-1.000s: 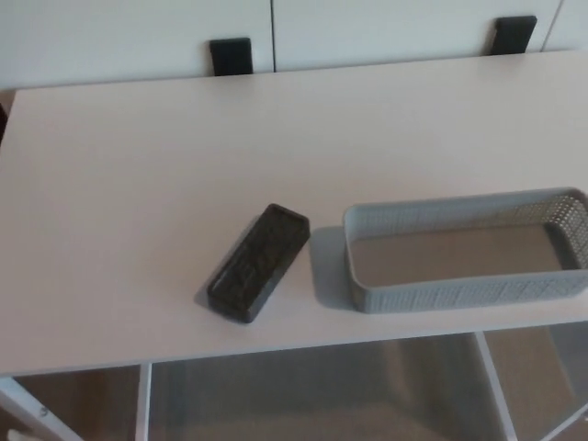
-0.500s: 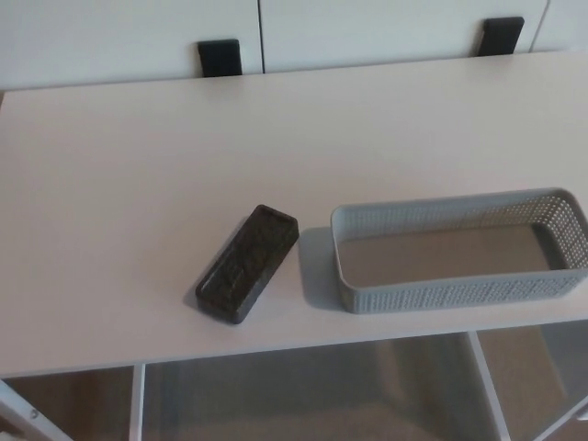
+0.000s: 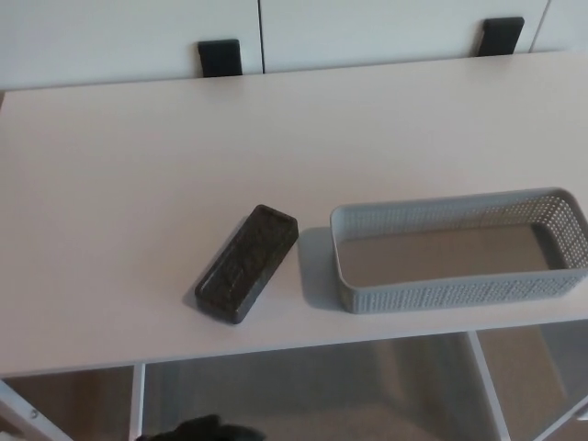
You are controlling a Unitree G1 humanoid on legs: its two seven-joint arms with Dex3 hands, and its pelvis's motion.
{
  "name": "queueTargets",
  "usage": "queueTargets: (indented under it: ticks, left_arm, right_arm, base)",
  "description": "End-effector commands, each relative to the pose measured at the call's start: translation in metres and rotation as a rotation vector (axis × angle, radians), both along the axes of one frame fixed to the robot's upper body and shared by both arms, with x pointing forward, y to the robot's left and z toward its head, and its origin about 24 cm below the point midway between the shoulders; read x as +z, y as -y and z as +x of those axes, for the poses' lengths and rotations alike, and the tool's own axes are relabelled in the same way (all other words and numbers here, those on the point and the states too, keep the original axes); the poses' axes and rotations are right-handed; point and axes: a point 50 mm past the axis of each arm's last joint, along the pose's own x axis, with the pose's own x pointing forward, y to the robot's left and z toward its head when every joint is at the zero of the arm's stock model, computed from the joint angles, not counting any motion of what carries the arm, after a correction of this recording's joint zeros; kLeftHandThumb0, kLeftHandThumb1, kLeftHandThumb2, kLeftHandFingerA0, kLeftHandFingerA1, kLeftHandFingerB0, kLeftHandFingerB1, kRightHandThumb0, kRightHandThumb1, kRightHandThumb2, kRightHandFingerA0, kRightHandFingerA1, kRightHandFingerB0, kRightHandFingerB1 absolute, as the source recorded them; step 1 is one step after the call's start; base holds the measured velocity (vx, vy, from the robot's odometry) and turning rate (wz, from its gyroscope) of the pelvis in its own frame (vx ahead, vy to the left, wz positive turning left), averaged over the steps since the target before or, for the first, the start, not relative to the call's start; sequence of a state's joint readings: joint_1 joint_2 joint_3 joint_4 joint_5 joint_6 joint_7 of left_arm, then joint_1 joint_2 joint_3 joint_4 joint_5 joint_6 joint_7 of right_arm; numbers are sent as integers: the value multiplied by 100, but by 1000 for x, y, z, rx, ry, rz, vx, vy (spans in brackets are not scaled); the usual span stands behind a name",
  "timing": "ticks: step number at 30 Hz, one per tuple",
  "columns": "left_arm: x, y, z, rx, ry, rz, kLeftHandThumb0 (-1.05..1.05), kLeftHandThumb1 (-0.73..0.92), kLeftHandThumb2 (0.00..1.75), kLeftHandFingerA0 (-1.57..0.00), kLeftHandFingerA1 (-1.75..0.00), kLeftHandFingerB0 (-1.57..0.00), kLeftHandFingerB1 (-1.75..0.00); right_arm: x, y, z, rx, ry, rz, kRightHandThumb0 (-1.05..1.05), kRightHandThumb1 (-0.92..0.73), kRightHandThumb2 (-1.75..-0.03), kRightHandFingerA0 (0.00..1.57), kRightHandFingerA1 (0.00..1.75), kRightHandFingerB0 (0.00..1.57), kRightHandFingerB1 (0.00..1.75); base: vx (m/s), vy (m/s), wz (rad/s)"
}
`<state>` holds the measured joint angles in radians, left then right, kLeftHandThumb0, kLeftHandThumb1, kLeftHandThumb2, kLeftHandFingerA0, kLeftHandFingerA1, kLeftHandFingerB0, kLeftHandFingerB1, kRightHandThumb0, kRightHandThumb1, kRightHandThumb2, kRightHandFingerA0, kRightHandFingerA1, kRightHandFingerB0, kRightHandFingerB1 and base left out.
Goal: The robot walks towards a desk on which an eraser is kept on the left hand side and a container is kept on the right hand side. The robot picks up the eraser using its left hand and places it in the container.
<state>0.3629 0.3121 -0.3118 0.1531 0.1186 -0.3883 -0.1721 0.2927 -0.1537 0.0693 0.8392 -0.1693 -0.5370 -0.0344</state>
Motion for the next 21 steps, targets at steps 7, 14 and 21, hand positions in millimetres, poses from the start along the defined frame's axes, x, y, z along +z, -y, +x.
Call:
queueTargets:
  ticks: [7,14,21]
  left_arm:
    - [169,75,-3,-1170,-17,-355,-87,72,107,-47,-54,-45,-50]
    - [200,67,12,-823,251,-511,-79,48,58,-59,-42,-53,-42]
    - [193,59,41,-284,616,-236,-53,64,60,-21,-43,-26,-33]
  right_arm:
    - [4,5,7,17,16,-23,-33,-63,-59,75,53,54,42]
    - [3,3,5,28,16,-31,-37,-62,-59,72,58,55,42]
    - [3,5,8,33,22,-21,-34,-62,-59,75,55,55,43]
  base:
    - [0,0,0]
    - [0,0,0]
    - [0,0,0]
